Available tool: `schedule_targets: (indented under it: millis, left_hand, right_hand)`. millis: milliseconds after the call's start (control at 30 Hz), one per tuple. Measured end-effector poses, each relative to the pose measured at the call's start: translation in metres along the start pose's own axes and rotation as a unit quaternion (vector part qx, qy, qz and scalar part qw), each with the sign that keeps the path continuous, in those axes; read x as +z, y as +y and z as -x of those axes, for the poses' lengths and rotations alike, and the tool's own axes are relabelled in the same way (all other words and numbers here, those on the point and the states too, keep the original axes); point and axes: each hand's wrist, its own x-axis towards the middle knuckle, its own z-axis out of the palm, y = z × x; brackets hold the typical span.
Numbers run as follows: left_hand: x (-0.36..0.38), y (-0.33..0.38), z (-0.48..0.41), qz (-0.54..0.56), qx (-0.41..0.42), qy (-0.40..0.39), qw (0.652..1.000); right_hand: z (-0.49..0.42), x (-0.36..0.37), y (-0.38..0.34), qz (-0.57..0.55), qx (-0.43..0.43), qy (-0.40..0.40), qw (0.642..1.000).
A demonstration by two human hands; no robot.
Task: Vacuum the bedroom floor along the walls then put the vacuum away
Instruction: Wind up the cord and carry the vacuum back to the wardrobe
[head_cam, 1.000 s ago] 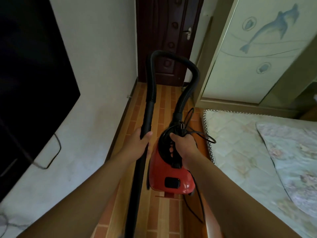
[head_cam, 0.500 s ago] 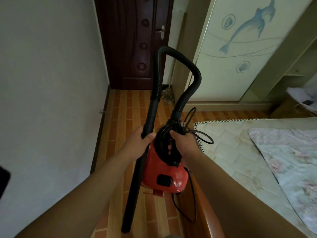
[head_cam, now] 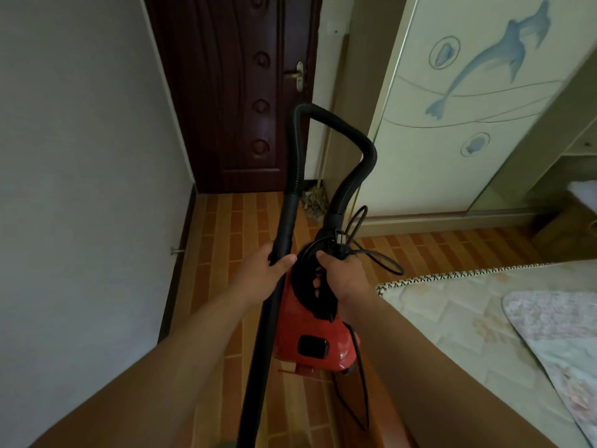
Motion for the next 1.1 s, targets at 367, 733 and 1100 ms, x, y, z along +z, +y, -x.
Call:
schedule_targets:
  millis: [367,733,1100]
  left_hand:
    - [-0.04,0.0,-0.224,-0.006,0.042,-0.062,0.997]
    - [-0.017,0.045,-0.411,-0.027,0.102,-0.191,0.976]
    - [0.094,0.101,-0.576,-0.071,0.103,-0.265,0.956]
  right_hand:
    - [-0.171,0.063,-0.079,-0.032,0.005,0.078,0.996]
    - [-0.3,0.049,-0.149,-0.126,0.028,0.196,0.972]
    - [-0.449,-0.042,-0.197,-0.162,0.037,0.244,0.955]
